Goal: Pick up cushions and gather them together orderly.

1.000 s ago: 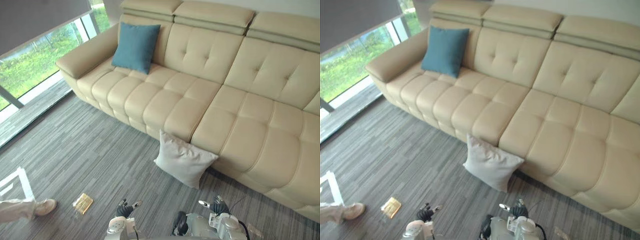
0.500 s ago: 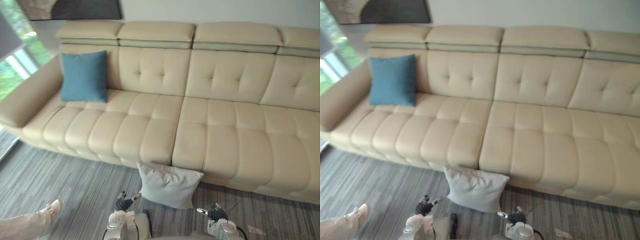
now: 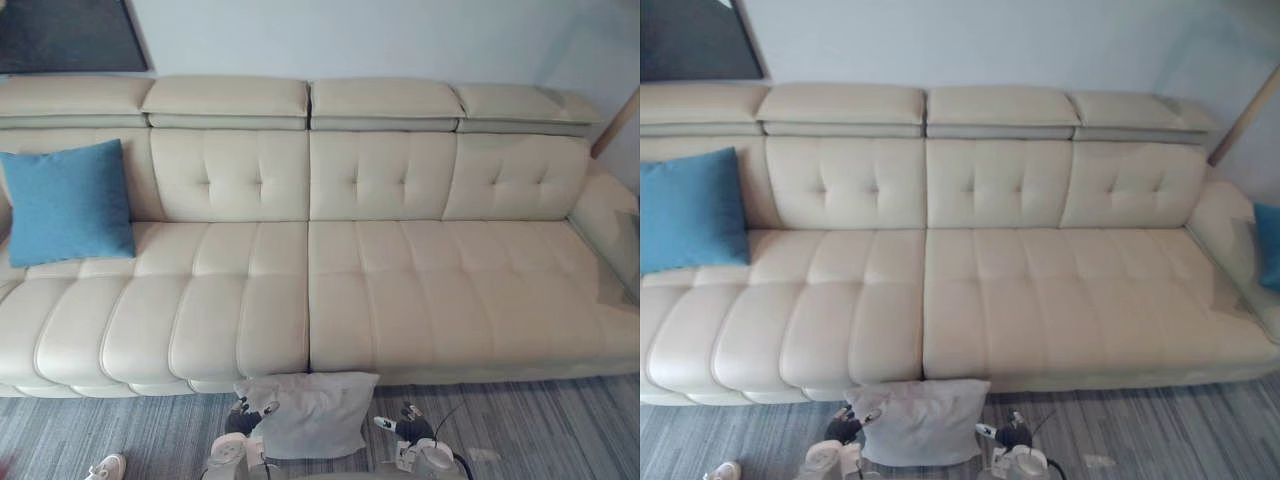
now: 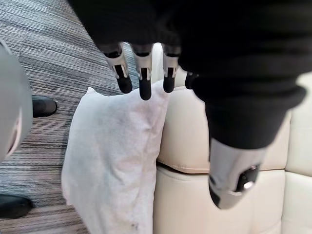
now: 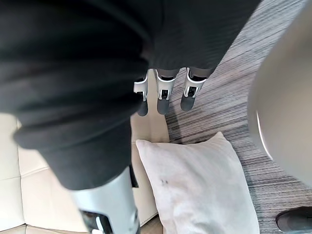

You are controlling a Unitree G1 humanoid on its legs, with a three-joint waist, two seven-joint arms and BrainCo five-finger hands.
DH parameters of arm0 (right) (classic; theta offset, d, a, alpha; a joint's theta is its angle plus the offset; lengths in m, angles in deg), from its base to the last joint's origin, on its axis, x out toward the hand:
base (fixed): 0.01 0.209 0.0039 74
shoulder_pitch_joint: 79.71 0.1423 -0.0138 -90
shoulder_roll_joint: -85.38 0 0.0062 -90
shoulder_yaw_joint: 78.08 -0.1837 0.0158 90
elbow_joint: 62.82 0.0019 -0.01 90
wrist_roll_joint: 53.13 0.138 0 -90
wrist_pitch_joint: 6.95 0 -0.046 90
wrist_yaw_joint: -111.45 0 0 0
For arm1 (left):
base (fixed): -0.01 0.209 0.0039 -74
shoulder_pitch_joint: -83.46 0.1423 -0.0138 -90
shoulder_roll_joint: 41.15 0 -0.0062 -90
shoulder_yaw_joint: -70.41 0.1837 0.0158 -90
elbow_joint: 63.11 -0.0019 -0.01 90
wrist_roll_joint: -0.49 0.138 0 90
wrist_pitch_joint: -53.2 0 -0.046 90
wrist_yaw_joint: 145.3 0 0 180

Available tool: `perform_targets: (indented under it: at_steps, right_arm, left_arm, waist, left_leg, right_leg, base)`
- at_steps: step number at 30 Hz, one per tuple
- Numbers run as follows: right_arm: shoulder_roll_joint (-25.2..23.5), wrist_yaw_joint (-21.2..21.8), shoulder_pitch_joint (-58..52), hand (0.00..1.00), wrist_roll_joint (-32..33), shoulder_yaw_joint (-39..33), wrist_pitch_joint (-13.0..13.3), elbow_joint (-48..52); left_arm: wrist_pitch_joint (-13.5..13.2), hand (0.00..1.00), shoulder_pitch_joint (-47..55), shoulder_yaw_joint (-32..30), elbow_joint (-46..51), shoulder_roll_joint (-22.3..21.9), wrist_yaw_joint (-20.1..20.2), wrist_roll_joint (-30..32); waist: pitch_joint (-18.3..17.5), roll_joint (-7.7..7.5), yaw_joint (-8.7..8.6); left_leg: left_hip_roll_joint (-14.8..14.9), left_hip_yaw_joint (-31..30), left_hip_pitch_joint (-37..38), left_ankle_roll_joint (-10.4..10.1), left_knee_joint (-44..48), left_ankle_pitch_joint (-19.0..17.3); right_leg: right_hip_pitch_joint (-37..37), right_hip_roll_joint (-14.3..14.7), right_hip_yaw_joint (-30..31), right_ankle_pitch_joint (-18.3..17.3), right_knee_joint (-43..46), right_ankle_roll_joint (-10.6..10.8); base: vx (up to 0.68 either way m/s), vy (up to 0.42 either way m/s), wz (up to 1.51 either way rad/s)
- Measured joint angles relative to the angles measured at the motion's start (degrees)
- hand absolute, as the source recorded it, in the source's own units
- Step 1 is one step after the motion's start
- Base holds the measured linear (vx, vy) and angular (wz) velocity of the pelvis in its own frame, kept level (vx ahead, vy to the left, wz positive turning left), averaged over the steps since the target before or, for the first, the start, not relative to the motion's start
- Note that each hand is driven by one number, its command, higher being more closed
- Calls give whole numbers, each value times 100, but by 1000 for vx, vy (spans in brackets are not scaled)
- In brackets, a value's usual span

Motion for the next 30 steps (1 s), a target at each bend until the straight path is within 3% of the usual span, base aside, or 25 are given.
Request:
perform_targets:
  at_steps: [2,3,8,14,16,18,22,26,30]
  right_arm:
    - [98,-5,11,0,3,-4,-5,-4]
    - [107,-5,10,0,8,-12,-14,-10]
    - [150,-55,-59,0,62,-126,-17,-113]
    - [159,-86,-123,0,235,-162,-17,-112]
    - [154,-124,67,0,249,-157,-15,-106]
    - [162,-162,252,0,272,-157,-13,-100]
    - [298,-366,894,0,485,-159,0,180]
    - [403,-582,1324,0,716,-158,113,734]
    - [383,-779,1667,0,797,-153,159,813]
  left_arm:
    - [1,0,36,0,5,-73,-12,-1]
    - [1,0,42,1,12,-74,-19,-3]
    - [-6,0,96,12,86,-40,-81,-19]
    - [-5,0,68,56,127,45,-227,-85]
    - [-3,0,-203,56,168,121,-260,-170]
    - [-2,0,-406,57,221,148,-306,-244]
    - [-7,0,-893,54,634,236,-500,-488]
    - [-76,0,-1313,64,1167,296,-736,-749]
    - [-115,0,-1648,67,1266,311,-910,-916]
  waist:
    - [-12,132,-9]
    - [-12,126,-6]
    - [-68,-42,1]
    - [-29,-148,13]
    - [285,-288,30]
    - [531,-331,43]
    - [1178,-310,76]
    - [1587,-275,58]
    - [1756,-286,46]
  left_leg:
    - [92,-85,48,-113,-145,72]
    - [146,-136,96,-174,-233,114]
    - [181,-259,165,-214,-389,196]
    - [15,-312,26,-128,-448,261]
    - [-26,-461,-646,-82,139,233]
    - [-9,-535,-1220,-25,708,171]
    - [153,-578,-3028,37,2446,-380]
    - [241,-601,-4002,33,3244,-683]
    - [277,-722,-4650,56,3567,-697]
  right_leg:
    - [121,122,-89,43,-148,-68]
    - [186,190,-133,67,-214,-109]
    - [335,256,-262,108,-443,-167]
    - [339,95,-425,122,-521,-112]
    - [-190,-34,-513,48,-32,-84]
    - [-665,-96,-520,17,372,-105]
    - [-2374,-192,-356,-433,1889,-212]
    - [-3422,-236,-211,-696,2758,-248]
    - [-4055,-254,-207,-723,3103,-275]
  base:
    - [52,-145,14]
    - [27,-131,15]
    - [-11,-59,12]
    - [-8,29,14]
    - [-70,4,34]
    - [-139,-12,26]
    - [-224,5,-1]
    - [-215,-2,-6]
    - [-152,-13,3]
